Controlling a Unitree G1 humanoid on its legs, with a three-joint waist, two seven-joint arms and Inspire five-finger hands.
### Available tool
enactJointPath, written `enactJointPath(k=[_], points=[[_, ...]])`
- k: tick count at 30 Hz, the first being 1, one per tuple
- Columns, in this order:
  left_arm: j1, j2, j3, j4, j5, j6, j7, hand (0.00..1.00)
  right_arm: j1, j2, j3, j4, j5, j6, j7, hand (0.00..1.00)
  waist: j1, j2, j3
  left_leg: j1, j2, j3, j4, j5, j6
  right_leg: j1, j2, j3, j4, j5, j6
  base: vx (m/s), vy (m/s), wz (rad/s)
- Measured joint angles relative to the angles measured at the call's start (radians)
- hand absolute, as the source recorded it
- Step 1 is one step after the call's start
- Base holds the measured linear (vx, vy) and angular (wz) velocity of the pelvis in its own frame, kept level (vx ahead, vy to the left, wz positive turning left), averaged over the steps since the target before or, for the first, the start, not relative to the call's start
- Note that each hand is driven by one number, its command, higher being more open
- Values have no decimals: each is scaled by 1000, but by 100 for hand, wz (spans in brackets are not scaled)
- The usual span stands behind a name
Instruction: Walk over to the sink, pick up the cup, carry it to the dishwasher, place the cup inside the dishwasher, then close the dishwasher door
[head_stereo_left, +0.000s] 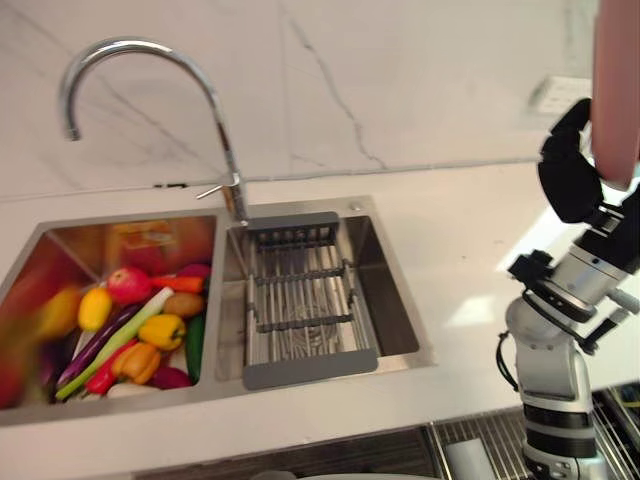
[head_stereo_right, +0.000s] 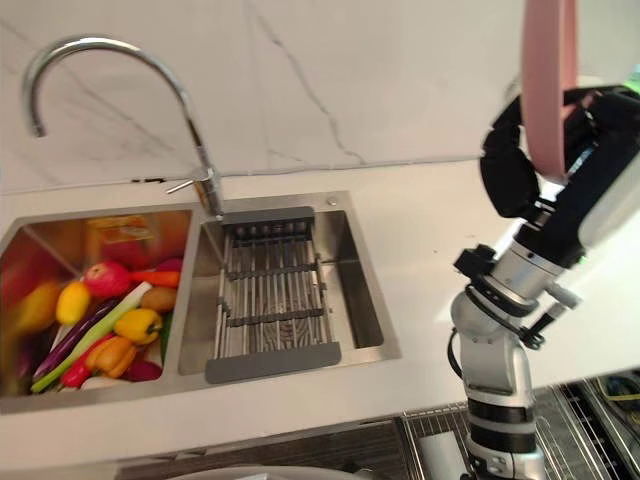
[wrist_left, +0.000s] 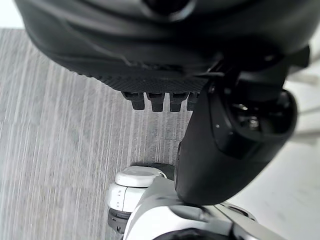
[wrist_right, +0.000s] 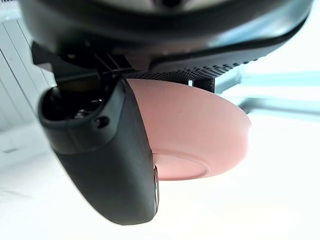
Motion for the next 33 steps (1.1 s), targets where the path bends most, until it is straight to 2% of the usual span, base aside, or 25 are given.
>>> enactJointPath(k=[2,6,7,8,10,11,12,13,15,16,17,18,19,20,21,22,23,27,33], points=[[-7,13,-29,12,0,-1,0,100,80,0,-93,3,34,24,0,0,-15,0,0,-7,6,41,7,-7,2,-37,5,40,28,-2,-3,-15,4,-53],[-14,18,-37,16,0,8,1,100,142,15,-193,41,60,35,-5,0,-55,-2,2,-33,13,129,33,-24,12,-113,12,119,70,0,-2,-40,25,-72],[-14,20,-36,16,-1,14,2,100,156,38,-215,51,67,35,-10,0,-61,-3,3,-40,21,170,43,-33,13,-128,13,123,62,-9,10,-59,16,-85],[-14,19,-36,13,-3,17,3,100,164,53,-226,57,68,33,-16,0,-58,-2,4,-42,27,199,45,-37,13,-137,-1,76,65,-26,-6,-82,50,-124],[-12,20,-22,19,-40,38,25,100,198,114,-238,87,68,2,-25,0,-59,-7,9,-57,54,315,81,-65,10,-175,-71,-122,122,-32,-2,-63,32,-146],[-1,16,-15,19,-52,39,30,100,211,127,-240,94,68,-9,-26,0,-60,-10,11,-63,61,342,90,-71,10,-184,-91,-164,151,-33,-4,-41,-45,-127],[11,12,-11,18,-71,39,37,100,234,148,-247,120,68,-33,-35,0,-64,-16,19,-74,72,376,115,-84,7,-207,-137,-226,225,-38,-18,-17,-87,-85],[12,12,-7,18,-83,41,46,100,250,166,-260,166,68,-50,-51,0,-74,-19,22,-90,94,391,150,-97,1,-222,-177,-253,309,-59,-28,0,-105,-60],[10,19,13,8,-87,40,49,100,250,181,-265,239,67,-54,-75,0,-88,-18,26,-117,134,393,214,-118,-18,-231,-218,-268,402,-88,-24,30,-141,-20],[8,22,24,8,-88,37,53,100,249,190,-263,267,67,-61,-80,0,-89,-33,35,-137,153,390,275,-140,-32,-239,-220,-266,413,-99,-6,30,-166,-17],[4,16,26,6,-89,34,58,100,247,189,-261,280,66,-63,-79,0,-88,-29,34,-147,157,387,297,-146,-40,-240,-207,-264,405,-99,-6,-9,-187,-39],[7,10,39,-8,-98,28,66,100,234,191,-231,309,66,-63,-73,0,-75,-30,35,-159,163,386,296,-144,-38,-237,-174,-236,348,-96,-1,-46,-144,-62],[4,4,49,-14,-102,21,74,100,232,193,-197,321,66,-63,-65,0,-61,-33,36,-163,167,399,288,-142,-41,-232,-143,-211,279,-81,14,-98,-162,-91],[5,-3,52,-17,-124,10,79,100,230,201,-150,338,61,-66,-43,0,-48,-29,34,-176,188,411,275,-130,-42,-206,-88,-189,148,-13,13,-100,-115,-78],[6,-1,54,-19,-137,6,81,100,231,207,-129,344,58,-66,-33,0,-44,-17,32,-175,200,423,272,-124,-48,-191,-70,-187,110,-5,4,-103,-146,-58],[4,4,53,-24,-152,-6,88,100,238,216,-97,360,55,-73,-17,0,-41,-31,50,-171,206,431,281,-124,-49,-191,-79,-204,128,-24,-15,-104,-107,-13],[2,5,52,-25,-164,-12,97,100,249,221,-84,382,55,-77,-4,0,-42,-36,53,-166,204,415,282,-120,-53,-175,-71,-213,103,-13,-3,-93,-99,5],[1,-5,50,-27,-176,-22,99,100,256,224,-64,425,53,-78,36,0,-38,-33,59,-165,182,388,244,-80,-60,-134,-59,-238,17,41,-10,-54,-17,22],[5,-28,44,-60,-176,-22,84,100,253,226,-14,489,12,-80,114,0,-25,-5,86,-152,135,340,200,-55,-46,-80,-68,-278,-70,93,7,-43,85,21]])
